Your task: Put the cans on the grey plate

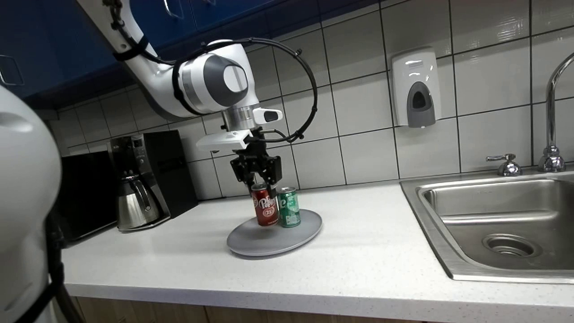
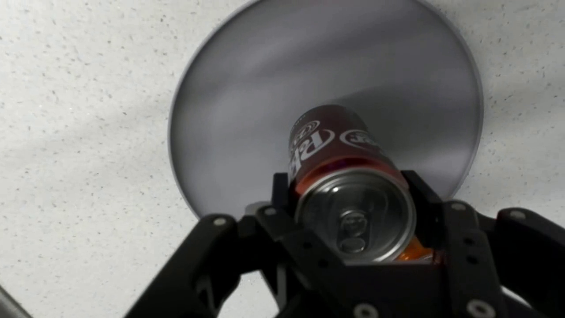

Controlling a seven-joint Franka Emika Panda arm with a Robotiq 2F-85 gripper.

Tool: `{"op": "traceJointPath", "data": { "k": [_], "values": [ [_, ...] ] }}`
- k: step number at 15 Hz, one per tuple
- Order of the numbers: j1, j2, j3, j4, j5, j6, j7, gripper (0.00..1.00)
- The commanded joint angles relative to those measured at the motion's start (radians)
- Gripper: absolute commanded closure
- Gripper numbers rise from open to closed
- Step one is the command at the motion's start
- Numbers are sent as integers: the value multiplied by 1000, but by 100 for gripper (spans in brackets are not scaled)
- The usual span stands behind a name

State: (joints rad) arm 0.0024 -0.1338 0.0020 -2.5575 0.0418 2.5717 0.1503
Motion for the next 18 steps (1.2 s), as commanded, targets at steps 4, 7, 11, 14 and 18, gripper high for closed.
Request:
{"op": "traceJointPath", "data": {
  "k": [4,7,11,14,18],
  "values": [
    [3,-18,9,-37,11,-10,16,62],
    [-1,-2,7,-43,8,-6,19,62],
    [-3,14,6,-43,0,-7,25,62],
    [-2,24,5,-40,-1,-12,25,62],
    [-3,24,4,-34,-2,-17,25,0]
  ]
}}
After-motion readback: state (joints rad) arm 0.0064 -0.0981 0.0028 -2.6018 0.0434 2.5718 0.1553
